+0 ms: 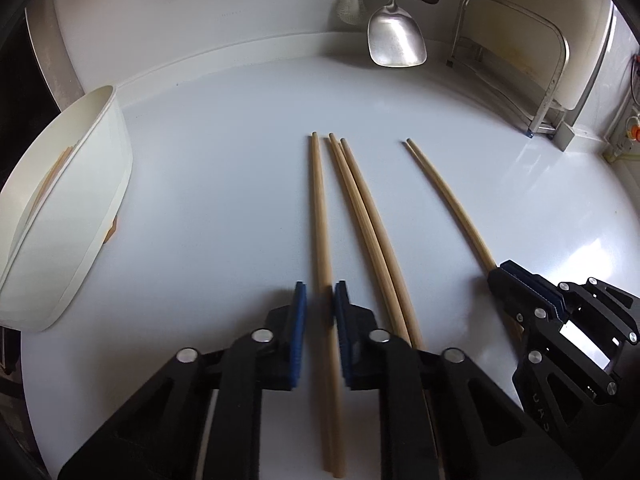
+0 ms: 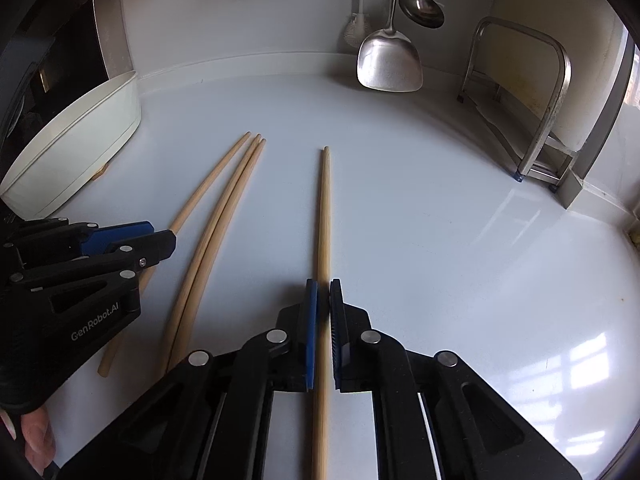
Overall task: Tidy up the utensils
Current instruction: 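Grasp a chopstick with the right tool while the left tool grasps another, then carry both chopsticks over the basin and lower them into the water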
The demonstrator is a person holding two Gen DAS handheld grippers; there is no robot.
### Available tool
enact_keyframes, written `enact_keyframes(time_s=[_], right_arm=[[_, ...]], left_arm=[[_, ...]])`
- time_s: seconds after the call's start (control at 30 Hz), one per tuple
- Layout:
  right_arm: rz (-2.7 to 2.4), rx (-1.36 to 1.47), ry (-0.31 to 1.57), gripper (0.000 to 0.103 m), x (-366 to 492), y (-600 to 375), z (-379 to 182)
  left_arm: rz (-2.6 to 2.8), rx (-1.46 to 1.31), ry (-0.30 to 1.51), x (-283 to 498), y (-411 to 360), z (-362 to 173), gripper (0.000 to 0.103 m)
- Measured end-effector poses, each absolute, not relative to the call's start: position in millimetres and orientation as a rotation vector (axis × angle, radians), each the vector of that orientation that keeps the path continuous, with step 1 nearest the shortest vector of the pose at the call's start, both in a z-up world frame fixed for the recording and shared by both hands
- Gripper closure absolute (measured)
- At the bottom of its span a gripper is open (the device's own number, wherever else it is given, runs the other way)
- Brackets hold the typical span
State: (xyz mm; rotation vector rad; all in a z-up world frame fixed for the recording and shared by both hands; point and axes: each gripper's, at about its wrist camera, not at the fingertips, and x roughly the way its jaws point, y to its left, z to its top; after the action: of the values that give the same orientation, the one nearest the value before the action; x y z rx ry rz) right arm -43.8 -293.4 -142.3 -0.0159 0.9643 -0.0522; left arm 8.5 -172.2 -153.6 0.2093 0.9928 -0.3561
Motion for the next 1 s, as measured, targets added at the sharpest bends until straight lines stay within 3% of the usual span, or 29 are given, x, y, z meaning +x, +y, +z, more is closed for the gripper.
enact_keyframes(time_s=[0.23, 0.53, 1.0], right_arm=[[-0.029, 0.077, 0.987, 0.097, -48, -298, -135], [0.006, 0.145, 0.964, 0.097, -56, -300, -88], [0.121, 0.087, 0.884, 0.097, -6, -199, -13]], left_arm=[[-0.371, 0.185, 1.055, 3, -164, -149, 0.095], [-0.365, 0.121, 1.042, -1, -139, -88, 0.095], [-0.222, 0.06, 0.962, 43, 4, -20, 0.095]])
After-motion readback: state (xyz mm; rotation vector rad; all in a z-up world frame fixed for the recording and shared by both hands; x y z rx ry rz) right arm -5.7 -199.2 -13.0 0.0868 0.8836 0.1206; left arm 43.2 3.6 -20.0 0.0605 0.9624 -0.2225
